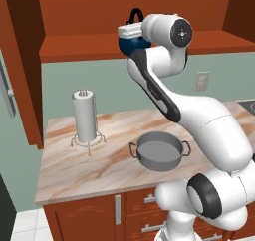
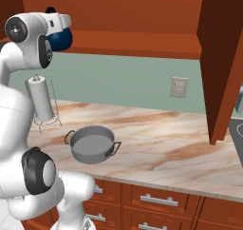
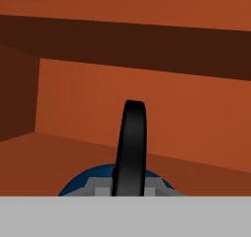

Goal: Pick the kettle from the cabinet and place it on a stove burner. Then pick the pot from the counter and place it on another stove burner. Finally, turn both burners on.

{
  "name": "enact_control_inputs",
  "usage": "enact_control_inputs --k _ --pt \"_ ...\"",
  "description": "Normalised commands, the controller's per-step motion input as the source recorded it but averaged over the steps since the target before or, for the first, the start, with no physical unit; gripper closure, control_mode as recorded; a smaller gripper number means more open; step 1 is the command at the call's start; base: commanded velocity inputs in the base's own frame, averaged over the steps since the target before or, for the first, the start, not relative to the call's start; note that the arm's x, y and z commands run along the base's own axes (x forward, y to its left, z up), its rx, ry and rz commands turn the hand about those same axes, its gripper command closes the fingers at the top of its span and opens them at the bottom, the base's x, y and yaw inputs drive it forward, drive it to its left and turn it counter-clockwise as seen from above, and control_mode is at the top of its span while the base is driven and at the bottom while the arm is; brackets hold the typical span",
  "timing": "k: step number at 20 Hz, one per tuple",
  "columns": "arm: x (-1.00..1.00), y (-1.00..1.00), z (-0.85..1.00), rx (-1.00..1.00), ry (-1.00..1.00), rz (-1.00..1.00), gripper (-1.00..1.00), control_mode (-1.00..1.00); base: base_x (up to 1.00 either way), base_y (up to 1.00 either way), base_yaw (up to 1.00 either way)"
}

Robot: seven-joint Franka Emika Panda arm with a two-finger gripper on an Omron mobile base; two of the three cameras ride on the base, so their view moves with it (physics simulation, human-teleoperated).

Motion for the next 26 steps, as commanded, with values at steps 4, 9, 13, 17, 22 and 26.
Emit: enact_control_inputs --k 4,9,13,17,22,26 --pt "-0.11 0.00 0.17 0.00 -0.03 0.00 1.00 -1.00 0.00 0.00 0.00" --pt "-0.05 0.00 0.10 0.00 0.00 0.00 1.00 -1.00 0.00 0.00 0.00" --pt "-0.02 0.00 0.10 0.00 0.00 0.00 1.00 -1.00 0.00 0.00 0.00" --pt "0.00 0.00 0.05 0.00 0.00 0.00 1.00 -1.00 0.00 0.00 0.00" --pt "0.00 -0.01 0.00 0.00 0.00 0.00 1.00 -1.00 0.00 0.00 0.00" --pt "-0.07 -0.02 -0.04 0.01 0.00 0.00 1.00 -1.00 0.00 0.00 0.00"
